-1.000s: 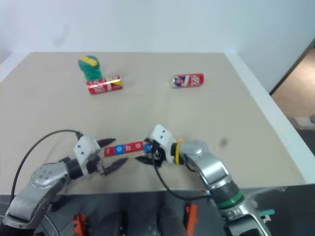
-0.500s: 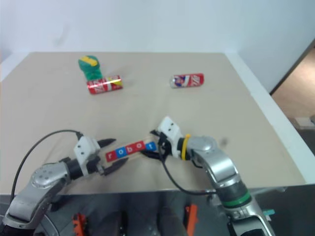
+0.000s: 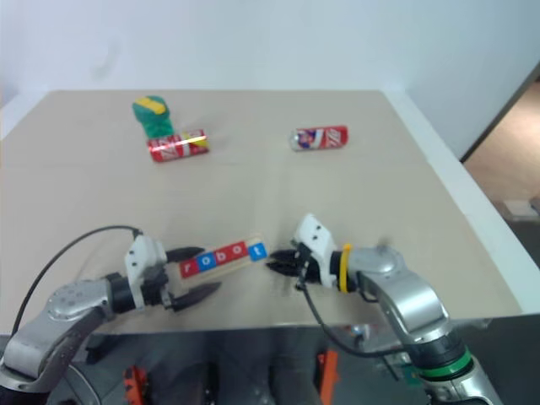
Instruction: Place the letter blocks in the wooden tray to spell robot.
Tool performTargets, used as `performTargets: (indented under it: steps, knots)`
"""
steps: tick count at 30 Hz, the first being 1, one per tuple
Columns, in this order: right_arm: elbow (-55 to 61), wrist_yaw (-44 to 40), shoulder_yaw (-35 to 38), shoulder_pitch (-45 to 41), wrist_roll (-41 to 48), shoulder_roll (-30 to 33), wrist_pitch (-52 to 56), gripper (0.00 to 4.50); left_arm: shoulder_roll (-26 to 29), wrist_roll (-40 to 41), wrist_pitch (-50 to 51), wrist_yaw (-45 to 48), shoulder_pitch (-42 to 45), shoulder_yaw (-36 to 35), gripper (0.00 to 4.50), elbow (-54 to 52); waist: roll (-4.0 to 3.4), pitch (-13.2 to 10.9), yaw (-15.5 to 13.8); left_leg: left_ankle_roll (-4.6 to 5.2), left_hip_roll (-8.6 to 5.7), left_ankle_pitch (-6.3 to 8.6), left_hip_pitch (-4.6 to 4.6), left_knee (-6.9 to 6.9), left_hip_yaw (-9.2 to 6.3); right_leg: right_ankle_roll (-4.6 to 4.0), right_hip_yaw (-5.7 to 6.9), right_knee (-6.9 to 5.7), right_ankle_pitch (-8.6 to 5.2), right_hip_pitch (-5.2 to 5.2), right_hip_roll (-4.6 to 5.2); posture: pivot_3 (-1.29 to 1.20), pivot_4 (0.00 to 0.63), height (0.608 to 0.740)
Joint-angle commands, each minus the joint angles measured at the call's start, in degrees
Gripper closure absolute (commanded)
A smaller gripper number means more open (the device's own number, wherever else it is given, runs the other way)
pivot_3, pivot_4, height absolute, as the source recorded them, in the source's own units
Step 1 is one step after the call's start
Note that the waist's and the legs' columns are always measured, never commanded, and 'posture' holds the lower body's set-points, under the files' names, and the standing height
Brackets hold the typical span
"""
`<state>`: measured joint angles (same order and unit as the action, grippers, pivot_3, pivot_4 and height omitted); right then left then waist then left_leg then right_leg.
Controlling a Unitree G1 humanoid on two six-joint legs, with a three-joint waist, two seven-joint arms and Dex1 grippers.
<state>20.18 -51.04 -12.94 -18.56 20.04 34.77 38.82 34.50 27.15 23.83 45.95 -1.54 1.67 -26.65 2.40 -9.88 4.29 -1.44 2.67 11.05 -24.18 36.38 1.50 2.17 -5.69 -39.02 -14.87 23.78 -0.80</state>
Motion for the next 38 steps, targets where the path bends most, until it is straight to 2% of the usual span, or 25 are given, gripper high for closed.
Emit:
performTargets:
  steps: [1,23,27,28,30,32,35,38]
  knots:
    - [-1.3,0.5,-0.8,-1.8,-1.3,-0.9,-2.0,4.48,0.4,0.1,-0.6,0.1,0.6,-0.7,0.00,-1.7,0.00,0.0,0.0,0.00,-0.01,0.00,0.00,0.00,0.01,0.01,-0.01,0.00,0.00,-0.01,0.01,0.00,0.150,0.740]
    - [-9.2,0.7,-4.6,-6.8,-7.0,-6.7,-8.1,4.48,-0.3,-2.5,-2.3,-2.0,-1.8,-0.4,0.00,-2.2,0.00,0.0,-0.2,-0.01,-0.03,0.01,-0.05,-0.01,0.01,0.06,-0.03,0.01,-0.04,0.01,0.04,0.00,0.150,0.740]
    - [-9.2,0.4,-3.9,-7.1,-6.8,-6.5,-8.3,4.48,-0.6,-2.5,-2.3,-2.6,-1.9,-0.6,0.00,-2.3,0.00,0.0,-0.2,-0.01,-0.03,0.00,-0.05,0.00,0.02,0.07,-0.03,0.01,-0.03,0.01,0.04,0.00,0.150,0.740]
    - [-9.1,0.3,-2.0,-7.5,-5.5,-6.0,-7.1,4.48,-0.9,-1.6,-1.8,-3.7,-1.4,-2.5,0.00,-1.7,0.00,0.0,-0.2,-0.01,-0.02,0.00,-0.05,0.00,0.01,0.06,-0.03,0.01,-0.02,0.01,0.04,0.00,0.150,0.740]
    - [-11.5,-0.2,5.3,-9.0,-1.5,-3.9,-5.4,3.94,-0.2,0.9,-1.0,-5.9,-0.1,-10.4,0.00,1.6,0.01,0.0,-0.2,-0.01,-0.02,0.00,-0.05,0.00,0.00,0.06,-0.02,0.00,-0.02,0.01,0.04,0.00,0.150,0.740]
    - [-17.2,-4.5,11.0,-10.5,1.5,-0.1,-7.1,3.34,3.1,1.0,-2.6,-4.5,0.8,-16.8,0.00,6.8,0.00,0.0,-0.2,-0.01,-0.01,0.00,-0.06,0.05,-0.02,0.06,0.02,-0.01,0.00,0.00,0.04,0.00,0.150,0.740]
    - [-25.0,-12.1,13.8,-11.3,3.6,3.1,-13.1,2.26,6.9,-1.5,-5.4,-2.6,2.8,-19.2,0.00,13.3,0.00,0.0,-0.2,0.02,-0.03,-0.02,-0.02,0.08,0.01,-0.02,0.09,0.01,0.03,-0.02,0.05,0.00,0.150,0.740]
    - [-30.4,-15.6,13.9,-12.1,2.2,4.1,-17.6,1.20,8.9,-4.1,-9.2,-1.1,4.6,-19.2,0.00,17.1,0.01,0.0,-0.2,0.04,-0.03,0.01,0.03,0.03,0.05,-0.01,0.09,0.06,-0.05,-0.09,0.06,0.00,0.150,0.740]
